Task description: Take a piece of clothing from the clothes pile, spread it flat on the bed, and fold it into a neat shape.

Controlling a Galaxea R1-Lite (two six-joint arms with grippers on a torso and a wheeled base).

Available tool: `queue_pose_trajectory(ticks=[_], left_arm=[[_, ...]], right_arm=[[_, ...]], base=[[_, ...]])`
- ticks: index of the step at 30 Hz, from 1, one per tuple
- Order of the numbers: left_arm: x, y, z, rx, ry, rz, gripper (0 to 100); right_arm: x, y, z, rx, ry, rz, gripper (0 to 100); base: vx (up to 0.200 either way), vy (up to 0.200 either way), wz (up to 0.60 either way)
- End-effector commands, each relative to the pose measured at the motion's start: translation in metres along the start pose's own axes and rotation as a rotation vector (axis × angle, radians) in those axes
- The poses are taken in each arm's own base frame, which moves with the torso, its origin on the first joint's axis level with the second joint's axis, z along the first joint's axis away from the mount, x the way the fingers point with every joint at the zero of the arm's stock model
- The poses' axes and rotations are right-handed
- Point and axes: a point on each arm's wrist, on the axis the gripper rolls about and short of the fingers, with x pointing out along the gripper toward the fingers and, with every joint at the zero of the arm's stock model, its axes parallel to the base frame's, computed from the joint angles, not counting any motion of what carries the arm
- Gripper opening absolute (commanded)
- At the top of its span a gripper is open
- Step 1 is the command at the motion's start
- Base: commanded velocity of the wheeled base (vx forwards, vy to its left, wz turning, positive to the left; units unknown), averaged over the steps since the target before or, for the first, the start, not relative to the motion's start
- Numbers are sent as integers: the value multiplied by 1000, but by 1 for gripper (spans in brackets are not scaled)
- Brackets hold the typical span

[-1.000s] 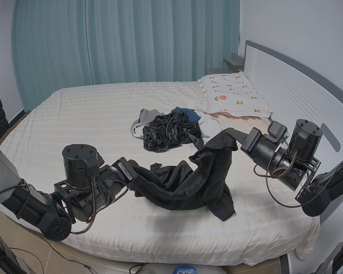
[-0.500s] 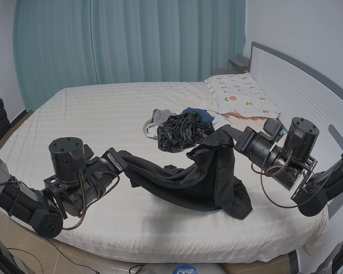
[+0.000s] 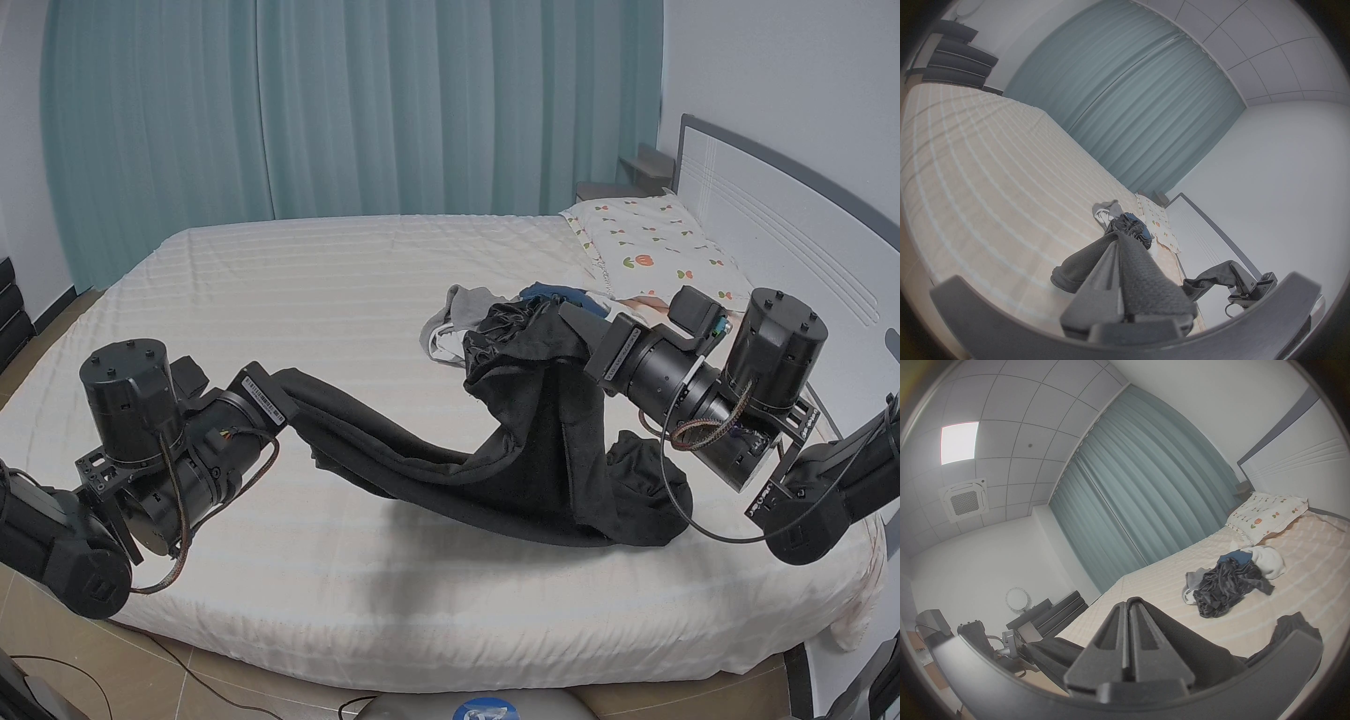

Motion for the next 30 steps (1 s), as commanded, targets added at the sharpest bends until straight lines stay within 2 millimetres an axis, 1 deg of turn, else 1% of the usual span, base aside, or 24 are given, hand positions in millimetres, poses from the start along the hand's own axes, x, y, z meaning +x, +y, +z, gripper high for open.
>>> queue_pose_trajectory(ticks=[1, 7, 10, 16, 20, 21, 23, 24, 25, 28, 30], left_arm=[[-3, -1, 4, -2, -15, -4, 0], [-3, 1, 6, 9, -20, 1, 0], [-6, 0, 8, 16, -29, -3, 0], [-10, -2, 12, 13, -43, -12, 0], [-10, -1, 14, 16, -42, 0, 0], [-11, -1, 16, 12, -50, -2, 0], [-11, -1, 16, 14, -50, -2, 0], [-13, -2, 18, 13, -55, -6, 0], [-13, -1, 18, 12, -57, -4, 0], [-13, -1, 18, 12, -57, -4, 0], [-13, -2, 18, 20, -58, -5, 0]], right_arm=[[3, 5, 3, 5, -24, 23, 0], [2, 8, 7, 5, -44, 36, 0], [6, 12, 14, 6, -76, 50, 0], [7, 13, 10, 7, -63, 51, 0], [8, 13, 12, 8, -70, 54, 0], [6, 15, 17, 2, -86, 60, 0], [6, 16, 18, 3, -89, 62, 0], [1, 20, 27, -1, -121, 82, 0], [-1, 22, 29, -2, -123, 85, 0], [-2, 21, 27, -2, -116, 81, 0], [1, 16, 22, -2, -103, 71, 0]], base=[[0, 200, 0], [0, 200, 0], [0, 200, 0], [0, 200, 0], [0, 200, 0], [0, 200, 0], [0, 200, 0], [0, 200, 0], [0, 200, 0], [0, 200, 0], [0, 200, 0]])
